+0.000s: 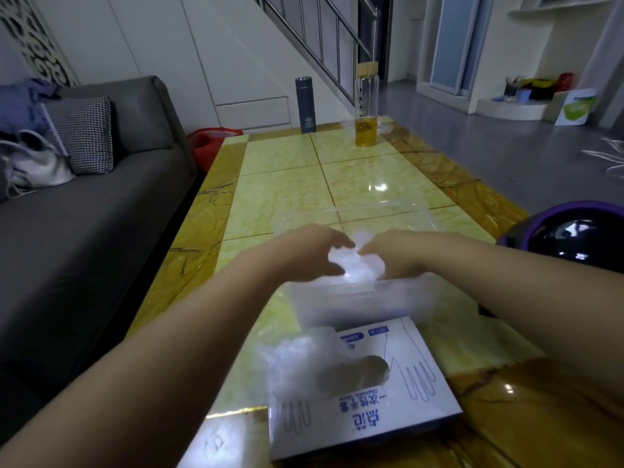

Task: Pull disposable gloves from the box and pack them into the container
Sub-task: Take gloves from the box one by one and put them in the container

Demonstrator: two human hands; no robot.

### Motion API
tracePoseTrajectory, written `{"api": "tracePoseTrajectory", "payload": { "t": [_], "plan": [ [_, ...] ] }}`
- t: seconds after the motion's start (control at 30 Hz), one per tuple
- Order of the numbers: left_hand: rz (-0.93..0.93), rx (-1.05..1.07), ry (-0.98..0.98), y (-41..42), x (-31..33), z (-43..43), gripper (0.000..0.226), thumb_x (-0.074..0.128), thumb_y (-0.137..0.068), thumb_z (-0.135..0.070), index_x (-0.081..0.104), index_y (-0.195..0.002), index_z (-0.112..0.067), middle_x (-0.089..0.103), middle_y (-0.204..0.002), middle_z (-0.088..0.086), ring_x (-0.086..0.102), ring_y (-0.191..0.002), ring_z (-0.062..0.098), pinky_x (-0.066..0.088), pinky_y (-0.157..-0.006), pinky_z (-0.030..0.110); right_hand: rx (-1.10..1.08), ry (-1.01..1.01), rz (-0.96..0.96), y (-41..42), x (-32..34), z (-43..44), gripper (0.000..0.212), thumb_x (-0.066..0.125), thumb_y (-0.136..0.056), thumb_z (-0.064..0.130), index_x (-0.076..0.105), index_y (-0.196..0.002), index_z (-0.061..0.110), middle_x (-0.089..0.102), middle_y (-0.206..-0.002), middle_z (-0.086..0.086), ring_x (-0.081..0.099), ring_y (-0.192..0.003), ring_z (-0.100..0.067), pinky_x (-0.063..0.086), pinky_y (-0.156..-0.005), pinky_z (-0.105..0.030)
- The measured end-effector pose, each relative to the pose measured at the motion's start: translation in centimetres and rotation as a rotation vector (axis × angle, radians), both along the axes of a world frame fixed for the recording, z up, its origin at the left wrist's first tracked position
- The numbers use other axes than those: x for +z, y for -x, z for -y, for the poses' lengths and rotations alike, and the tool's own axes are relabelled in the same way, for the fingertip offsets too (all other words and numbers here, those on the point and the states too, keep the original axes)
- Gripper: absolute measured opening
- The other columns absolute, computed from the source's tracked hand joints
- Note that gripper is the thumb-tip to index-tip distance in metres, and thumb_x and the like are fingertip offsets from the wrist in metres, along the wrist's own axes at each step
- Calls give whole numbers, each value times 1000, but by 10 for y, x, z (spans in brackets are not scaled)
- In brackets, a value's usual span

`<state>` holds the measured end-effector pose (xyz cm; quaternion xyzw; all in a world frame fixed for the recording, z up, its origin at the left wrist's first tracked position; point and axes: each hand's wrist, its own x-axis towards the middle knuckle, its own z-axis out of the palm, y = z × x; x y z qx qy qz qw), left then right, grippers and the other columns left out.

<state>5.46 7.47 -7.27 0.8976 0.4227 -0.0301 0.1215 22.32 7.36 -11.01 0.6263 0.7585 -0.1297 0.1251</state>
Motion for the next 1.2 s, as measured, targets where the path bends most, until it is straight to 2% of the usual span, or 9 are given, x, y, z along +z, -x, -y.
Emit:
{"api": "tracePoseTrajectory", "payload": {
  "t": [0.13,0.23,0.37,0.47,0.73,0.83,0.93,1.1,1.2],
  "plan": [
    [353,-1,-266,34,22,50,25,56,-92,-19,62,-116,-27,60,-97,-17,55,-80,-5,46,-72,7,76,-510,-214,8,43,54,34,62,-89,34,61,-122,25,63,-111,9,54,-88,-1,44,-76,-20],
    [265,-87,-149,48,8,89,21,58,-92,-20,66,-110,-25,65,-96,-13,57,-78,-2,47,-72,9,162,-518,-407,23,48,97,16,63,-89,29,69,-101,21,55,-77,18,48,-66,5,34,-59,-9],
    [-122,-142,-121,46,-29,99,42,58,-92,-27,51,-133,-31,54,-133,-10,52,-115,12,47,-91,30,197,-133,-236,33,17,129,47,65,-85,43,55,-128,27,51,-104,12,46,-81,-1,39,-70,-16],
    [-172,-130,-255,41,-36,100,26,52,-95,-28,60,-120,-26,60,-120,-4,57,-103,16,46,-78,30,171,-17,-155,34,-7,132,70,66,-81,51,39,-141,26,41,-131,4,46,-105,-12,44,-87,-28],
    [272,7,-250,63,-9,109,14,53,-94,-33,65,-98,-26,68,-94,-10,60,-85,9,50,-75,30,93,-53,-310,35,-16,136,60,69,-78,54,51,-131,32,43,-126,4,46,-115,-16,42,-90,-30],
    [444,86,-172,71,-1,108,11,57,-92,-30,67,-95,-26,61,-87,-21,55,-79,-8,44,-73,10,21,-50,-449,34,-13,137,52,69,-82,45,53,-127,25,49,-115,8,50,-104,-12,42,-79,-23],
    [538,157,-113,75,-2,108,7,60,-91,-28,66,-89,-26,62,-84,-22,54,-80,-14,40,-67,5,-124,-7,-686,31,-9,138,57,68,-84,40,46,-134,25,52,-123,5,53,-100,-6,43,-73,-12],
    [653,237,-59,76,-10,108,12,60,-91,-30,62,-80,-26,63,-78,-13,55,-72,-9,40,-58,10,-186,-146,-907,38,-9,140,7,70,-85,20,66,-91,20,67,-93,3,62,-87,-9,45,-63,-8],
    [668,269,-74,78,-13,106,20,58,-92,-30,60,-73,-24,59,-67,-11,52,-60,-8,38,-52,10,-222,-216,-933,42,-13,138,5,66,-87,19,65,-82,20,67,-87,4,61,-85,-10,46,-73,-16]
  ]
}}
